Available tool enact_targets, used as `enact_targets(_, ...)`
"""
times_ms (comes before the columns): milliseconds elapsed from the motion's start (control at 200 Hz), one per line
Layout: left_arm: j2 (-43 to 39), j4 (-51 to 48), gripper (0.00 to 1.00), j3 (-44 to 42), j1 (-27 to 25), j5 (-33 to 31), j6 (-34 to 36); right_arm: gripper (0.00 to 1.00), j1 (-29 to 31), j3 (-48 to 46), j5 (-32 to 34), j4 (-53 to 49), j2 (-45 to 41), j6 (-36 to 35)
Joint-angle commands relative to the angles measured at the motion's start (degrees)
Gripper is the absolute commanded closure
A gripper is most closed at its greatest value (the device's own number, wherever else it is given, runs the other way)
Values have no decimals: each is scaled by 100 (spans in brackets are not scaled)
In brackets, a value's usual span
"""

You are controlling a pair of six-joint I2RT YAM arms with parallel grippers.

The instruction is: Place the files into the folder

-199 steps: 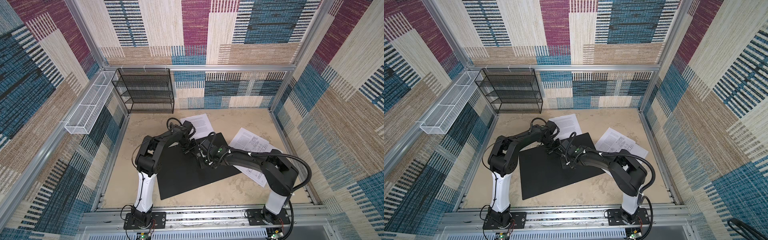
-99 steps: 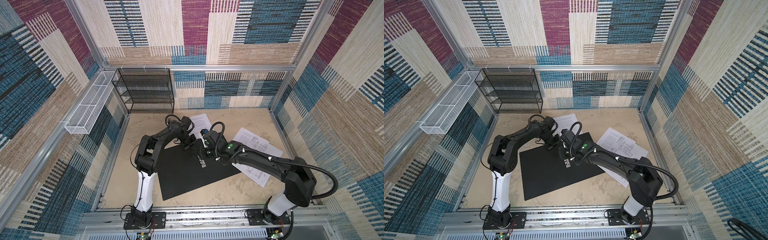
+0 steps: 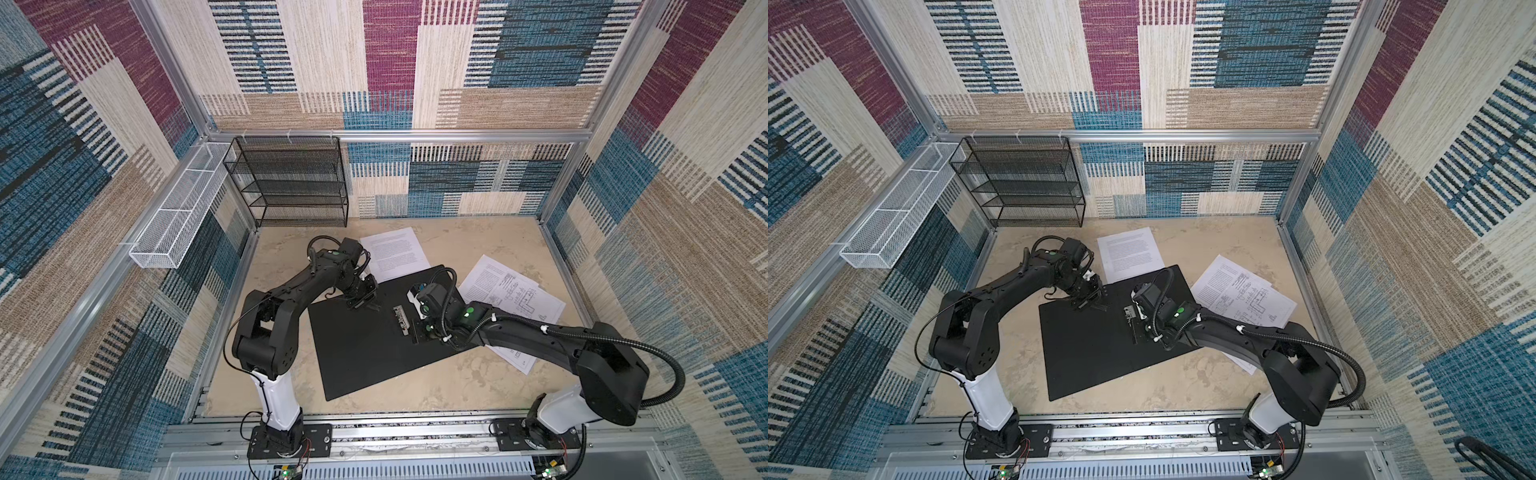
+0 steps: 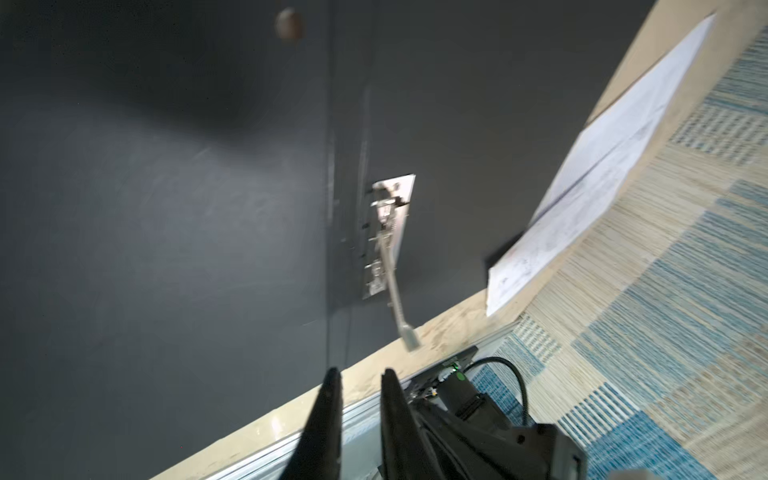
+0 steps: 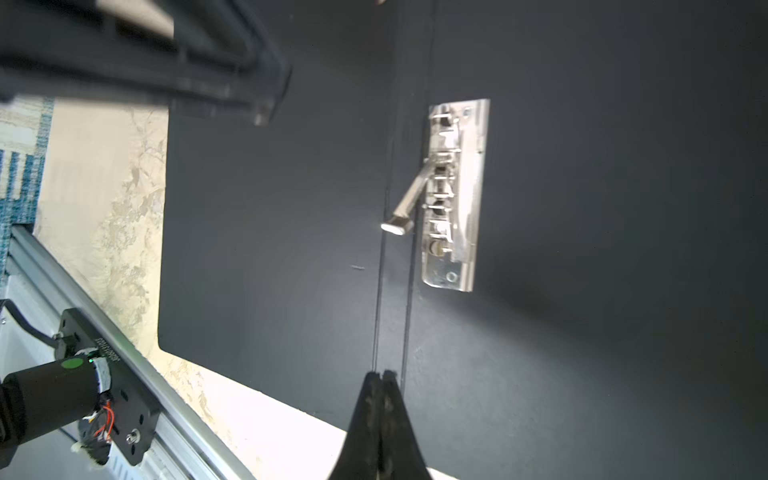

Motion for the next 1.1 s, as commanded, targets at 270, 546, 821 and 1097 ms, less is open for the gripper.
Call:
enact_targets(270,-224,410,73,-1343,-5,-425,367,96,-26,790,50,162,925,-490)
enact_targets(546,-45,500,74,-2050,3,-788,400,97,-239,1835,247,-108,1727,-1151)
enact_targets(821,179,767,75,-2228,8,-779,339,95,-162,1716,-647,-102,1096,-1154)
enact_targets(1097,250,648,75,-2131,29,-1011,356,95,-162,274,-807,-93,491,-1019)
